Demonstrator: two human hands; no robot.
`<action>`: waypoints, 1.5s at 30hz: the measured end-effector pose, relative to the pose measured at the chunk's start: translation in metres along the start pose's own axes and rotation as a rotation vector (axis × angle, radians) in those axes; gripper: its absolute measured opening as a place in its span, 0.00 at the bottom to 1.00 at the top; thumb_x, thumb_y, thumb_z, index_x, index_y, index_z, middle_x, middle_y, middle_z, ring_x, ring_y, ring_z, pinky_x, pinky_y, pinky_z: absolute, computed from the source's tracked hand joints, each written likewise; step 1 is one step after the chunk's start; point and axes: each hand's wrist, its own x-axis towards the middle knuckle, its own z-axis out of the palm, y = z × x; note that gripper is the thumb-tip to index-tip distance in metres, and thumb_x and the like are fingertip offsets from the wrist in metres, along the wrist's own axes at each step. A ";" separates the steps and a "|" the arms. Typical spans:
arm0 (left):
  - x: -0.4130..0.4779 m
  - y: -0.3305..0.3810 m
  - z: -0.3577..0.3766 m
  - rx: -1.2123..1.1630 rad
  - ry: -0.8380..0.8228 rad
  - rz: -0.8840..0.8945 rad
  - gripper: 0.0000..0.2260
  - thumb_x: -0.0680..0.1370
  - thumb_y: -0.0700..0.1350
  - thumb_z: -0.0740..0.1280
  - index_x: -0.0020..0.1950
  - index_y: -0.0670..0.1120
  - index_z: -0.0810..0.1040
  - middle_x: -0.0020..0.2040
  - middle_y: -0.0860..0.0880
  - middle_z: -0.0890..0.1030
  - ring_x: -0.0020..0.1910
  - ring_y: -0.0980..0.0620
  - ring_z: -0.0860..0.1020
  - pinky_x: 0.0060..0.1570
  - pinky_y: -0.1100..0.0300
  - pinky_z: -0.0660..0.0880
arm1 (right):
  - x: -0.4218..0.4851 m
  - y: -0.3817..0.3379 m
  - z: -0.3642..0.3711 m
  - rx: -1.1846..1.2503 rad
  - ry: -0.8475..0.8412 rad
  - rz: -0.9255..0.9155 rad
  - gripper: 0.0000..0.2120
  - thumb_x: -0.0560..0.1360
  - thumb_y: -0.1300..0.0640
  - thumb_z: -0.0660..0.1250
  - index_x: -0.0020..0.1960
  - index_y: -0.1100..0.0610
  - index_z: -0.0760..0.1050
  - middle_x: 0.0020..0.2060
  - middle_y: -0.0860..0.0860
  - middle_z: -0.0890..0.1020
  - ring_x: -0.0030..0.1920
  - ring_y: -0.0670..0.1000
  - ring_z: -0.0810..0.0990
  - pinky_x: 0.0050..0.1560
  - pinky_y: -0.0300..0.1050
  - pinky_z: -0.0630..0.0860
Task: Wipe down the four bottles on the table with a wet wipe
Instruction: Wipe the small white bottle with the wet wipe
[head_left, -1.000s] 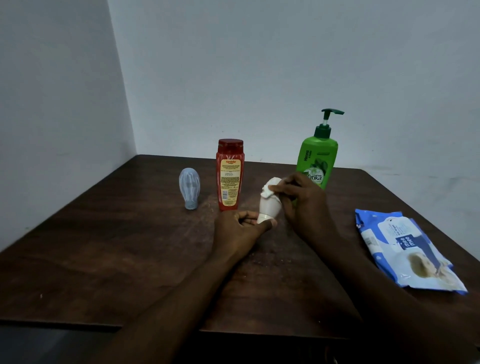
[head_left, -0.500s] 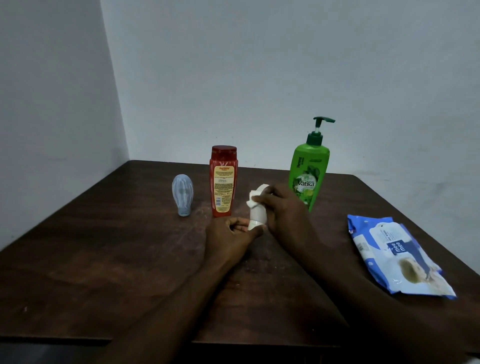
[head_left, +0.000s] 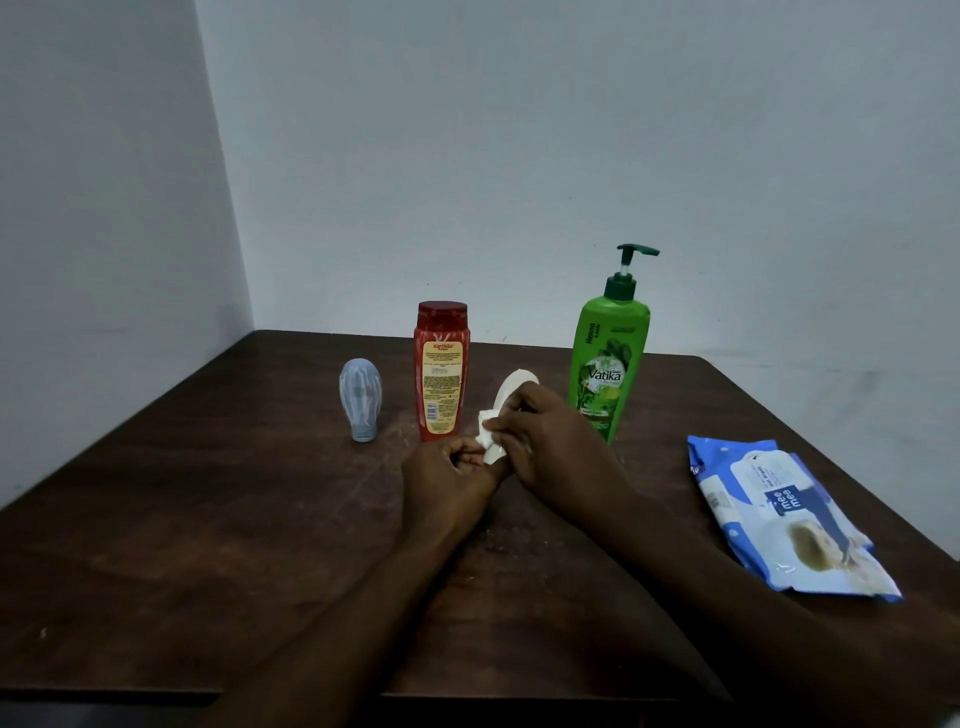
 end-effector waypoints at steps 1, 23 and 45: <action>0.000 0.001 0.000 -0.007 0.011 0.005 0.09 0.68 0.46 0.80 0.39 0.54 0.80 0.34 0.58 0.83 0.36 0.65 0.81 0.33 0.72 0.74 | 0.003 0.000 0.000 0.004 0.005 -0.001 0.08 0.77 0.61 0.70 0.54 0.59 0.84 0.50 0.54 0.79 0.48 0.54 0.80 0.47 0.50 0.79; -0.003 0.004 0.001 0.009 0.070 0.069 0.12 0.66 0.49 0.82 0.42 0.56 0.80 0.38 0.57 0.83 0.38 0.66 0.80 0.33 0.75 0.74 | 0.015 0.033 0.000 0.469 0.403 0.552 0.04 0.75 0.58 0.73 0.49 0.52 0.84 0.40 0.44 0.85 0.36 0.31 0.79 0.37 0.23 0.71; 0.005 -0.001 0.000 -0.077 0.042 -0.028 0.09 0.68 0.50 0.81 0.42 0.54 0.82 0.39 0.56 0.85 0.37 0.64 0.83 0.34 0.73 0.76 | -0.023 0.013 0.027 0.428 0.310 0.404 0.09 0.74 0.61 0.74 0.52 0.52 0.85 0.43 0.39 0.79 0.44 0.41 0.82 0.49 0.47 0.82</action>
